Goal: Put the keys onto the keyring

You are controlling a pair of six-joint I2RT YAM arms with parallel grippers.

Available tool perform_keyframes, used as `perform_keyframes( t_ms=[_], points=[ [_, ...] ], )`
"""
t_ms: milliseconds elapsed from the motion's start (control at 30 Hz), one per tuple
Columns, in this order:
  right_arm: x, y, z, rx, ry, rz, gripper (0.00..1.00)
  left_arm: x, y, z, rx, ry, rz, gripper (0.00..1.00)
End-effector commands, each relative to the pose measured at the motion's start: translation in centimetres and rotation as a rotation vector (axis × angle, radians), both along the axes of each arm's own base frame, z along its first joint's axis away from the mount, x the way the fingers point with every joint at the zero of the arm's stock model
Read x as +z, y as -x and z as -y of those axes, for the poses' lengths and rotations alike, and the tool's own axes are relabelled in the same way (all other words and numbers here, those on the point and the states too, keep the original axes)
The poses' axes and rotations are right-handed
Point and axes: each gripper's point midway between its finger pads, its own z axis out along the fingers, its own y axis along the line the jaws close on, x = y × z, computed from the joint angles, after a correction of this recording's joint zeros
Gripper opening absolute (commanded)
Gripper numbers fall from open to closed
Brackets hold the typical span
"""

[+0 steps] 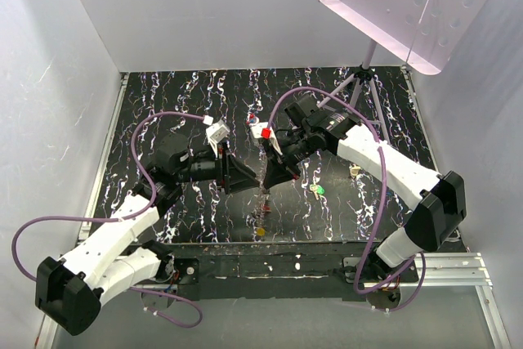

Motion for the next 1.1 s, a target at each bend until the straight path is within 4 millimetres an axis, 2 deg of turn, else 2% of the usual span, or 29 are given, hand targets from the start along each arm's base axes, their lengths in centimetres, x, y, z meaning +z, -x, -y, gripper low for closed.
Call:
perform_keyframes(
  t_ms=[0,600,767,1067],
  points=[
    [2.4,0.1,-0.8,0.022,-0.073,0.003,0.01,0.6,0.2,-0.2,-0.024,-0.020,0.038,0.43],
    [2.5,0.1,-0.9,0.020,-0.075,-0.003,0.01,-0.6,0.1,0.9,-0.060,-0.049,0.016,0.34],
    [2.3,0.1,-0.9,0.020,-0.073,-0.011,0.01,-0.6,0.1,1.0,-0.061,-0.050,0.021,0.27],
    [2.3,0.1,-1.0,0.020,-0.072,-0.018,0.01,-0.8,0.3,1.1,-0.070,-0.054,0.017,0.27]
  ],
)
